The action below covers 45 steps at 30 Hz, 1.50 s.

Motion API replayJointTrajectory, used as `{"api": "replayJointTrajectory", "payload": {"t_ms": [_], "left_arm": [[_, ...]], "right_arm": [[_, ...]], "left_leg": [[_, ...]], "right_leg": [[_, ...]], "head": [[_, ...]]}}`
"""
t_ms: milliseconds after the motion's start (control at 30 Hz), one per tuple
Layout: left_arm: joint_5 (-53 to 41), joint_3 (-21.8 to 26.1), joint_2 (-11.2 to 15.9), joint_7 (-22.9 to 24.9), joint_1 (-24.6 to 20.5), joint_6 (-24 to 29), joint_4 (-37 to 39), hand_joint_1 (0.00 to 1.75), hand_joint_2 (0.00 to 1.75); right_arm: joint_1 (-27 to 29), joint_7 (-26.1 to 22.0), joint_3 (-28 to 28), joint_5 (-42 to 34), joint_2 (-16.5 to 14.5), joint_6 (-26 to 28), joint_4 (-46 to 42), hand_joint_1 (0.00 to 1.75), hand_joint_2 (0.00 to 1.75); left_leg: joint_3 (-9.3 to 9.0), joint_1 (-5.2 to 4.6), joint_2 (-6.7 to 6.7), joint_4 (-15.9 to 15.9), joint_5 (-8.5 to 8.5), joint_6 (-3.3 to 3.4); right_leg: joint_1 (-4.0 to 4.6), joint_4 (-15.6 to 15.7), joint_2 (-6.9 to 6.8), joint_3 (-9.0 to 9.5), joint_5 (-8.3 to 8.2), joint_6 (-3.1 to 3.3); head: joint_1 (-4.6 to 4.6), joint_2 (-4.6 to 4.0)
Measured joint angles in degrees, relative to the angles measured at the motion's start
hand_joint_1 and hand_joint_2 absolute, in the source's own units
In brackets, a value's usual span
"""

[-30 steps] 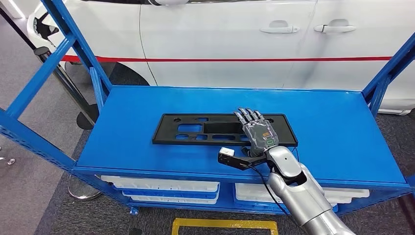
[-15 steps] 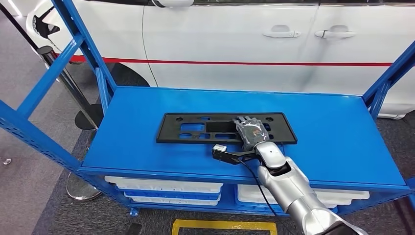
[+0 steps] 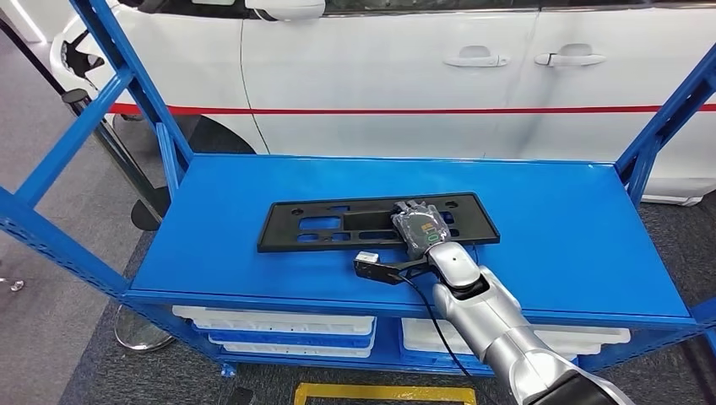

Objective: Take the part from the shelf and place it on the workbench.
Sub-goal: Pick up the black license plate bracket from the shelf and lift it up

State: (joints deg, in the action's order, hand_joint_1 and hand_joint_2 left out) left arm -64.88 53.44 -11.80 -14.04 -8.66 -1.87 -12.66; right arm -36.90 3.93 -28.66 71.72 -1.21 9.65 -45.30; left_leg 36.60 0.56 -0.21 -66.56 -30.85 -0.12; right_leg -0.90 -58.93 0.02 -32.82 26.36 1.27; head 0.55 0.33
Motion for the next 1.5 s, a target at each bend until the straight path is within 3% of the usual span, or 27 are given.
{"api": "replayJointTrajectory", "payload": {"t_ms": [67,100,133,200,267,400,467,533,567,600,633,667,733,767,833,900,967,1067,1100,1133,1200,1267,1400,1467,1500], "left_arm": [[0.12,0.0,0.0,-0.2,0.26,0.13,0.0,0.0,0.0],[0.27,0.0,0.0,-0.45,0.41,0.2,0.0,0.0,0.0],[0.45,0.0,0.0,-0.76,0.52,0.27,0.0,0.0,0.0],[0.88,0.0,0.0,-1.44,0.58,0.4,0.0,0.0,0.0],[1.19,0.01,0.0,-2.02,0.6,0.57,0.0,0.0,0.0],[1.98,0.08,0.04,-2.85,1.01,1.09,0.01,0.0,0.0],[2.26,0.11,0.04,-3.16,1.16,1.35,0.01,0.0,0.0],[2.45,0.13,0.04,-3.33,1.3,1.53,0.0,0.0,0.0],[2.51,0.14,0.04,-3.37,1.37,1.56,0.0,0.0,0.0],[2.58,0.15,0.04,-3.43,1.43,1.59,0.0,0.0,0.0],[2.64,0.17,0.04,-3.54,1.48,1.6,0.0,0.0,0.0],[2.73,0.18,0.04,-3.69,1.53,1.6,0.0,0.0,0.0],[2.85,0.21,0.04,-4.01,1.65,1.61,0.0,0.0,0.0],[2.89,0.22,0.04,-4.11,1.68,1.62,0.0,0.0,0.0],[2.89,0.25,0.04,-4.32,1.67,1.7,0.0,0.0,0.0],[2.89,0.27,0.08,-4.63,1.65,1.8,0.0,0.0,0.87],[2.89,0.28,0.13,-4.97,1.6,1.86,0.0,0.0,1.75],[2.91,0.28,0.13,-5.33,1.64,1.93,0.0,0.0,1.75],[2.95,0.28,0.13,-5.51,1.68,1.93,0.0,0.0,1.75],[3.03,0.29,0.13,-5.79,1.7,1.92,0.0,0.0,1.75],[3.46,0.38,0.14,-6.66,1.68,1.75,0.0,0.0,1.75],[4.04,0.62,0.17,-7.72,1.61,1.51,0.0,0.0,1.75],[4.33,1.01,0.27,-8.87,1.67,1.41,0.0,0.0,1.75],[4.37,1.03,0.31,-9.04,1.7,1.4,0.0,0.0,1.75],[4.4,1.04,0.31,-9.08,1.67,1.39,0.0,0.0,1.75]], "right_arm": [[0.36,-0.28,0.01,-0.61,-0.08,0.72,-0.1,1.75,1.75],[0.62,-0.35,0.09,-0.98,-0.1,1.06,-0.33,1.75,1.75],[0.89,-0.37,0.24,-1.35,-0.1,1.33,-0.74,1.75,1.75],[1.52,-0.54,0.74,-2.29,-0.08,1.93,-1.99,1.75,1.75],[2.59,-1.27,1.63,-3.91,0.04,3.07,-3.75,1.75,1.75],[6.92,-3.96,3.79,-9.29,0.37,5.21,-10.43,1.75,1.75],[9.56,-5.04,4.86,-12.1,0.49,5.59,-15.77,1.75,1.75],[11.73,-5.4,5.68,-13.71,0.59,5.56,-20.36,1.75,1.75],[12.59,-5.42,5.93,-14.03,0.64,5.47,-21.97,1.75,1.75],[13.4,-5.41,6.15,-14.19,0.78,5.4,-23.5,1.75,1.75],[14.21,-5.4,6.36,-14.29,1.0,5.37,-25.04,1.75,1.75],[14.99,-5.39,6.64,-14.45,1.31,5.4,-26.85,1.75,1.75],[15.89,-5.39,7.38,-14.88,1.96,5.56,-30.49,1.75,1.75],[16.01,-5.39,7.71,-15.07,2.16,5.65,-31.93,1.75,1.75],[16.29,-5.41,8.24,-15.3,2.39,5.88,-34.05,1.75,1.75],[16.86,-5.5,8.69,-15.51,2.64,6.08,-35.96,1.75,1.75],[17.01,-5.57,9.07,-15.93,2.9,6.34,-37.9,1.75,1.75],[16.92,-5.62,9.61,-17.05,3.49,6.71,-40.96,1.75,1.75],[16.93,-5.66,9.8,-17.84,3.79,6.71,-41.91,1.75,1.75],[16.96,-5.79,10.06,-19.1,4.14,6.66,-42.97,1.75,1.75],[17.01,-6.42,10.89,-22.91,4.84,6.55,-45.31,1.75,1.75],[17.14,-7.64,12.05,-27.8,5.43,6.3,-47.4,1.75,1.75],[18.21,-9.27,14.15,-33.08,6.48,5.71,-49.88,1.75,1.75],[18.51,-9.46,14.73,-33.34,7.01,5.69,-50.59,1.75,1.75],[18.63,-9.51,14.95,-33.4,7.21,5.69,-50.83,1.75,1.75]], "left_leg": [[2.71,0.15,0.0,-6.25,-2.67,-0.31],[3.01,0.19,0.0,-7.07,-2.48,-0.38],[2.27,0.23,0.01,-5.68,-1.26,-0.37],[-1.32,0.33,0.02,1.65,2.35,-0.19],[-4.01,0.16,-0.01,7.31,4.43,0.25],[-4.46,-0.11,-0.02,8.91,5.21,1.66],[-4.63,-0.03,0.12,9.55,5.6,2.48],[-4.55,-0.35,0.2,9.6,5.54,2.92],[-4.52,-0.51,0.2,9.55,5.46,3.07],[-4.52,-0.63,0.18,9.48,5.36,3.18],[-4.53,-0.7,0.08,9.34,5.22,3.26],[-4.54,-0.73,-0.05,9.09,5.02,3.27],[-4.28,-0.9,-0.29,8.23,4.38,2.95],[-4.03,-1.02,-0.32,7.81,4.08,2.7],[-3.61,-1.19,-0.25,7.35,3.75,2.24],[-3.51,-1.12,-0.19,7.05,3.4,1.81],[-2.21,-0.93,-0.14,4.11,1.62,1.09],[2.84,-0.33,-0.1,-5.56,-2.18,0.17],[4.05,-0.17,-0.1,-7.4,-2.23,0.04],[4.35,-0.05,-0.1,-7.27,-1.21,0.02],[2.19,0.07,-0.1,-1.49,2.94,0.27],[-0.71,-0.16,-0.13,4.82,5.42,0.76],[-1.96,-0.63,-0.17,7.62,5.49,1.92],[-2.45,-0.52,-0.09,8.56,5.91,2.7],[-2.62,-0.5,-0.02,8.85,6.04,3.02]], "right_leg": [[0.1,-0.01,-0.04,-0.1,-0.03,0.04],[0.12,-0.02,-0.04,-0.09,-0.02,0.04],[0.11,-0.03,-0.03,-0.05,-0.01,0.01],[0.11,-0.03,-0.03,0.07,0.02,-0.2],[0.24,0.0,0.01,0.11,0.03,-0.8],[0.19,0.12,0.13,-0.07,0.15,-2.18],[0.18,-3.24,0.11,-1.71,2.43,-2.46],[0.19,-10.43,0.11,-5.34,5.95,-2.41],[0.19,-13.57,0.11,-7.03,6.92,-2.4],[0.18,-15.16,0.1,-8.01,6.86,-2.38],[0.17,-14.72,0.09,-8.02,5.72,-2.35],[0.17,-12.26,0.08,-7.04,3.74,-2.28],[0.28,-5.34,0.04,-4.17,0.29,-1.96],[0.33,-2.95,0.06,-3.23,-0.46,-1.77],[0.51,-1.51,0.19,-2.83,-0.31,-1.45],[0.36,-1.33,0.28,-2.83,-0.32,-1.02],[0.13,-1.08,0.21,-2.6,-0.32,-0.57],[0.15,-1.08,0.08,-2.34,-0.07,-0.13],[0.16,-1.1,0.06,-2.24,0.03,-0.07],[0.15,-1.11,0.08,-2.12,0.13,-0.08],[0.12,-1.11,0.14,-1.74,0.37,-0.28],[0.18,-1.08,0.19,-1.48,0.58,-0.69],[0.03,-0.79,0.09,-1.33,0.66,-1.98],[-0.03,-2.64,0.05,-2.08,2.07,-2.39],[-0.04,-5.29,0.04,-3.32,3.61,-2.48]], "head": [[0.0,0.0],[0.01,0.0],[0.01,0.0],[0.0,0.0],[-0.02,0.0],[-0.02,0.0],[-0.05,0.0],[-0.06,0.0],[-0.05,0.0],[-0.05,0.0],[-0.05,0.0],[-0.06,0.0],[-0.08,0.0],[-0.07,0.0],[-0.03,0.0],[-0.02,0.0],[-0.02,0.0],[-0.02,0.0],[-0.01,0.0],[-0.01,0.0],[-0.01,0.0],[-0.02,0.0],[-0.03,0.0],[-0.04,0.0],[-0.05,0.0]]}}
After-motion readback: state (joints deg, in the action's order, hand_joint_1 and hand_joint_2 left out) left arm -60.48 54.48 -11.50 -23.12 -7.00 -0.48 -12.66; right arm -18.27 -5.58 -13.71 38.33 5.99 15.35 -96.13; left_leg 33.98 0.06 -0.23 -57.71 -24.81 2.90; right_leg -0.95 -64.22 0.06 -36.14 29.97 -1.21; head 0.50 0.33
